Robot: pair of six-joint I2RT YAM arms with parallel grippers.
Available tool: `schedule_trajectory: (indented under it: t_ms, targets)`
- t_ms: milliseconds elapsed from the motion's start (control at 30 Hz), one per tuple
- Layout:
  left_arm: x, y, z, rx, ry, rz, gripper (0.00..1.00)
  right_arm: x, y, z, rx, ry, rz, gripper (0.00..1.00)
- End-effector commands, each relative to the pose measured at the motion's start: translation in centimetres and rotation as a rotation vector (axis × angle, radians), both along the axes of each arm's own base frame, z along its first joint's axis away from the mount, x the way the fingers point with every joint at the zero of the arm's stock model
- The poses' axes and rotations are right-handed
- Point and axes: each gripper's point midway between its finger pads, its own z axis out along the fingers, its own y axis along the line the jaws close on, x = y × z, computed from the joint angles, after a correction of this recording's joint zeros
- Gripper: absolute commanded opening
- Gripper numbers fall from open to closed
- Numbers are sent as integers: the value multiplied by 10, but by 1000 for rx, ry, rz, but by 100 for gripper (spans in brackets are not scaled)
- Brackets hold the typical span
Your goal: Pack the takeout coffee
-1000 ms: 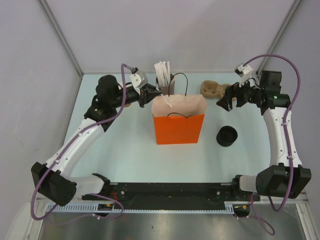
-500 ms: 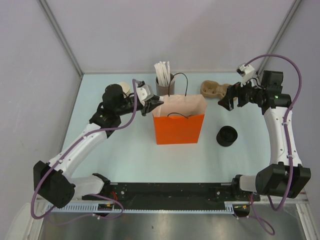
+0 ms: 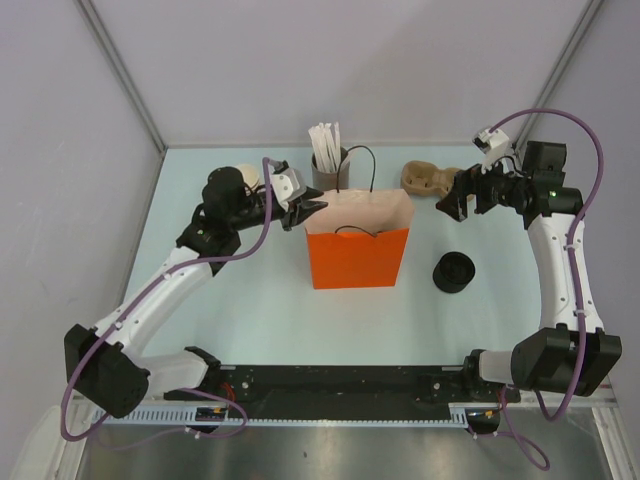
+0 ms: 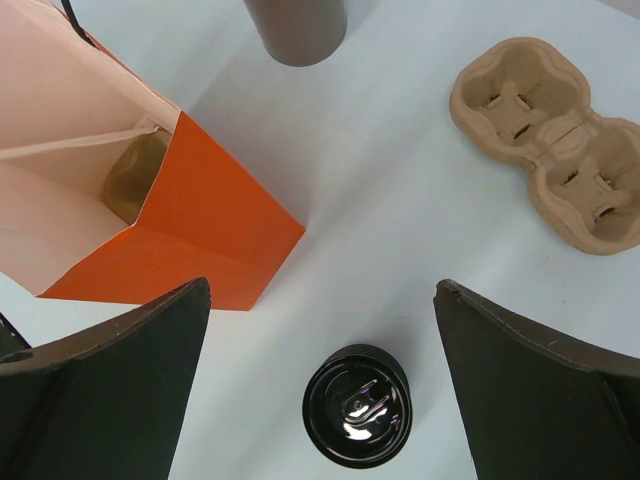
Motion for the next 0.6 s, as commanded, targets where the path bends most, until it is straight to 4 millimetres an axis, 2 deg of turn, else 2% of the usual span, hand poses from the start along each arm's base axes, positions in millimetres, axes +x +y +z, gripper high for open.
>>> schedule_trajectory:
  t_ms: [0, 67, 133, 300, 333, 567]
  targets:
    - [-9, -2, 28, -28, -77, -33, 33, 0, 2, 1, 13, -11, 18, 100]
    - [-9, -1, 32, -31, -79, -25, 36, 0, 3, 1, 14, -8, 21, 100]
    - [-8, -1, 33, -34, -67, -15, 44, 0, 3, 1, 13, -9, 21, 100]
    - [-5, 4, 46, -42, -60, 24, 53, -2, 5, 2, 11, -14, 29, 100]
    - [-5, 5, 48, -47, -57, 28, 58, -3, 6, 3, 11, -15, 32, 100]
    - [-3, 18, 56, -53, -6, 88, 79, -5, 12, 3, 10, -17, 55, 100]
